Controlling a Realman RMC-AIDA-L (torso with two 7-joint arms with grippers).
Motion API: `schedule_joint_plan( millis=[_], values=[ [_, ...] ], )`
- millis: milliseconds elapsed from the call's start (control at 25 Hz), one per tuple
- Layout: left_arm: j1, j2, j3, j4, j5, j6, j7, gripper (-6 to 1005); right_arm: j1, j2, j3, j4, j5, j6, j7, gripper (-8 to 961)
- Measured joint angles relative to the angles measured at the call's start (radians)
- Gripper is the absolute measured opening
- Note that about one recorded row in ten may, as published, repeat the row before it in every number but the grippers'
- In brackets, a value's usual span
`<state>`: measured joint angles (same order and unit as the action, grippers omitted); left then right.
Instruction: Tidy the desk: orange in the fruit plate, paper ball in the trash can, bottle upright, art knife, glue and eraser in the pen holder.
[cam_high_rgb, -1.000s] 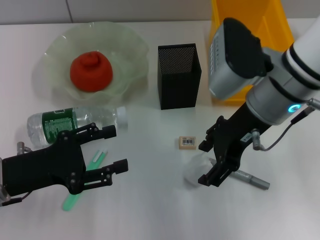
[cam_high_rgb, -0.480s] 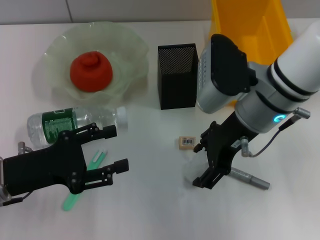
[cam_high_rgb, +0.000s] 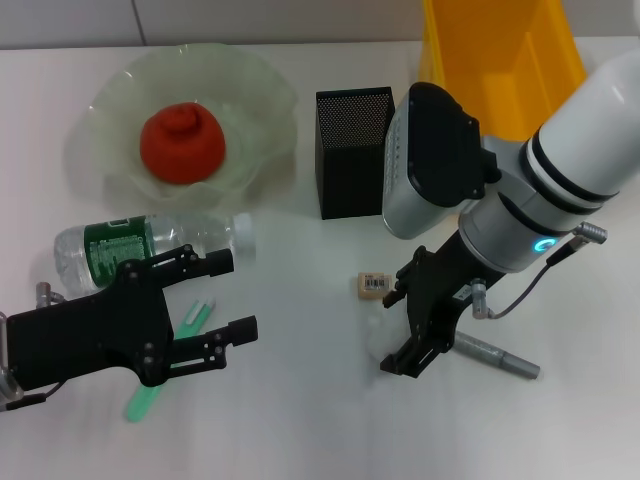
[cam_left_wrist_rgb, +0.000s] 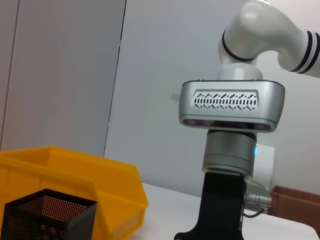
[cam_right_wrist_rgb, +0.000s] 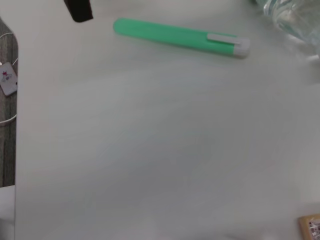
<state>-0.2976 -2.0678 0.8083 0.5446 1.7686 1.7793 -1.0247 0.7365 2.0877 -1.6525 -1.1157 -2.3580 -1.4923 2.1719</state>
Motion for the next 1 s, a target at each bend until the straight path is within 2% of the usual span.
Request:
schedule_joint_plan(
  millis=[280,480,520,760,1000],
  values=[
    [0.000,0.000,0.000,0.000,0.000,-0.001,0.000,778,-0.008,0.000,-0.003,-0.010,0.002,0.000,-0.003,732],
    [0.000,0.000,0.000,0.000,0.000,-0.002,0.000,778,-0.045,-0.001,0.007,-0.060,0.054,0.000,-0.017,584],
    [0.000,0.000,0.000,0.000,0.000,-0.002,0.000,778,-0.064,-0.001,0.018,-0.081,0.072,0.001,-0.029,554],
    [0.000,0.000,0.000,0.000,0.000,-0.001,0.001,777,-0.168,0.001,0.148,-0.135,0.247,0.035,-0.159,512],
    [-0.001,-0.002,0.000,-0.011,0.000,-0.005,0.002,777,-0.306,0.001,0.269,-0.113,0.508,0.205,-0.304,512]
  ],
)
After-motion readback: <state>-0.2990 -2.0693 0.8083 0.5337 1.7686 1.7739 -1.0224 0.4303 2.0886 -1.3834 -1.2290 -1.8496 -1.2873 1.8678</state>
